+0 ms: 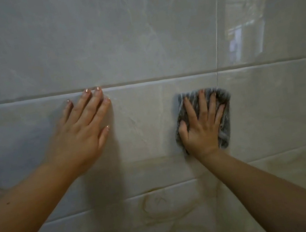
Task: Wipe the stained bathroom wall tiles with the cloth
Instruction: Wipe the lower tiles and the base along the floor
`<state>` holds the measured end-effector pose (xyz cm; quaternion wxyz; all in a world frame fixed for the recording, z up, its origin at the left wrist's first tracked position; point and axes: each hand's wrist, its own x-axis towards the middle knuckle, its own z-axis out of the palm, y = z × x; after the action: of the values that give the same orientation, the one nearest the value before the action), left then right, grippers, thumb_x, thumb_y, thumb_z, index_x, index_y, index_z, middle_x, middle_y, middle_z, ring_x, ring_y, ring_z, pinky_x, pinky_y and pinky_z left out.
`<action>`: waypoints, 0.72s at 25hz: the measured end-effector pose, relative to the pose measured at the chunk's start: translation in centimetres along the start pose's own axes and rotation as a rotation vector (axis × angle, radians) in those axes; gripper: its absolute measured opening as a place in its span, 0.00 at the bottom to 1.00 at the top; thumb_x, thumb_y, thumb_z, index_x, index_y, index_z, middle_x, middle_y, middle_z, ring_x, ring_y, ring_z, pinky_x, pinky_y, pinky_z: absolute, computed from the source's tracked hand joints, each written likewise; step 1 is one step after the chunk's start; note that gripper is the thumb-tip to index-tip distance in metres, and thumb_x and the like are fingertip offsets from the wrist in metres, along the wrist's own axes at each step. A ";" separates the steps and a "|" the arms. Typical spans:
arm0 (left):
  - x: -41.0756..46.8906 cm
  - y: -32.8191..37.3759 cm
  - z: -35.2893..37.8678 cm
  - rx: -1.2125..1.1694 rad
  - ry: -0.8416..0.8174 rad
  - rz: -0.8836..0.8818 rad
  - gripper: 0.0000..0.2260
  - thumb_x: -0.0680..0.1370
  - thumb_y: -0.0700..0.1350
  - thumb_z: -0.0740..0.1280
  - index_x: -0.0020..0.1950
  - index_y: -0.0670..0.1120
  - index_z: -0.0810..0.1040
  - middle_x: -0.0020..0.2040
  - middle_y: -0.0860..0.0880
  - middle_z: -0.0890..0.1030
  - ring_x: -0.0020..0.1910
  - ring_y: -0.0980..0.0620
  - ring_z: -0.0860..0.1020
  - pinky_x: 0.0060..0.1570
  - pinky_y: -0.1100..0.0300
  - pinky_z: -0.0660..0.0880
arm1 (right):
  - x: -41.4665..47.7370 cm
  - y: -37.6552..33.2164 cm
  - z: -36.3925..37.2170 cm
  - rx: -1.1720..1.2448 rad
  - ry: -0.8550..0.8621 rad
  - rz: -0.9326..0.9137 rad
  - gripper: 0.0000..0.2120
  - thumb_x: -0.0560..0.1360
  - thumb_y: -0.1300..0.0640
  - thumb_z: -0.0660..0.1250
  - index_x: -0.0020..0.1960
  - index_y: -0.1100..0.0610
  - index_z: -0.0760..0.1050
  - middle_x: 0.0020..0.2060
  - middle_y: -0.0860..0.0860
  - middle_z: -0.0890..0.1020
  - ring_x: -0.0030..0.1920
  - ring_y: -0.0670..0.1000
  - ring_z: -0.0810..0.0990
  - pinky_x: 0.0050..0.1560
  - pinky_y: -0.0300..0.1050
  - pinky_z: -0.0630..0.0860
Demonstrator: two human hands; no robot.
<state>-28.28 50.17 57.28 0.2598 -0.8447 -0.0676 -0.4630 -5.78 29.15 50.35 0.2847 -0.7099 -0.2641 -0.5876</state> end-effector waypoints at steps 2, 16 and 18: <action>0.1 0.0 -0.2 0.003 -0.016 -0.002 0.29 0.79 0.53 0.52 0.78 0.42 0.61 0.79 0.43 0.59 0.78 0.43 0.56 0.73 0.40 0.55 | -4.4 1.0 -0.3 -0.006 -0.105 -0.069 0.30 0.72 0.48 0.60 0.73 0.49 0.62 0.76 0.58 0.57 0.75 0.66 0.52 0.72 0.72 0.48; -6.1 0.7 1.2 -0.005 0.017 -0.030 0.26 0.80 0.48 0.56 0.78 0.42 0.62 0.79 0.42 0.59 0.78 0.42 0.57 0.74 0.39 0.57 | -8.4 1.4 0.8 0.000 -0.037 -0.028 0.27 0.70 0.51 0.58 0.68 0.55 0.67 0.72 0.61 0.62 0.72 0.68 0.56 0.69 0.74 0.51; -8.3 0.5 1.5 -0.002 -0.019 -0.037 0.26 0.80 0.48 0.56 0.78 0.42 0.60 0.79 0.42 0.59 0.78 0.42 0.57 0.74 0.39 0.57 | -10.8 -0.6 1.4 0.014 -0.061 -0.025 0.25 0.69 0.51 0.59 0.66 0.54 0.69 0.71 0.61 0.63 0.71 0.68 0.58 0.69 0.71 0.51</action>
<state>-31.67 51.55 49.71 0.2496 -0.8479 -0.0854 -0.4598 -7.14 30.14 39.55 0.2737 -0.7222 -0.2857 -0.5673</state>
